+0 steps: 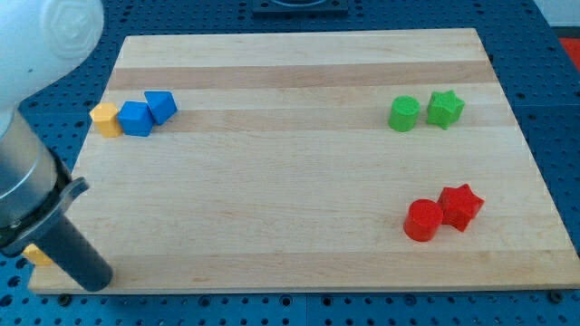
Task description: Push the heart into the hexagon and blue blocks
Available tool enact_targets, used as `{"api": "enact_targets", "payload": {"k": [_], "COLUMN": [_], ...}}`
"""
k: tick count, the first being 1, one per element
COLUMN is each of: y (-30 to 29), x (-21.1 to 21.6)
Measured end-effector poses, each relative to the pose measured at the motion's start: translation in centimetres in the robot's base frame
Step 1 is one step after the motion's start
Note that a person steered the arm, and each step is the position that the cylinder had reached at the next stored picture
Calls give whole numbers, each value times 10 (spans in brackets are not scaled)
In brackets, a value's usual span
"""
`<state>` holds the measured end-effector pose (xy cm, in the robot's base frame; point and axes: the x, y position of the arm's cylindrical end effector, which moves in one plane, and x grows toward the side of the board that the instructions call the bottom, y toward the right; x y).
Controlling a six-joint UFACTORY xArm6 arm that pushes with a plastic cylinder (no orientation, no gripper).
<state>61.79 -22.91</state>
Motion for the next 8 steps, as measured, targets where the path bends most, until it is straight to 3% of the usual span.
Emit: {"api": "enact_targets", "payload": {"k": [1, 3, 5, 8], "y": [-75, -76, -75, -73], "x": [-3, -28, -109, -153]}}
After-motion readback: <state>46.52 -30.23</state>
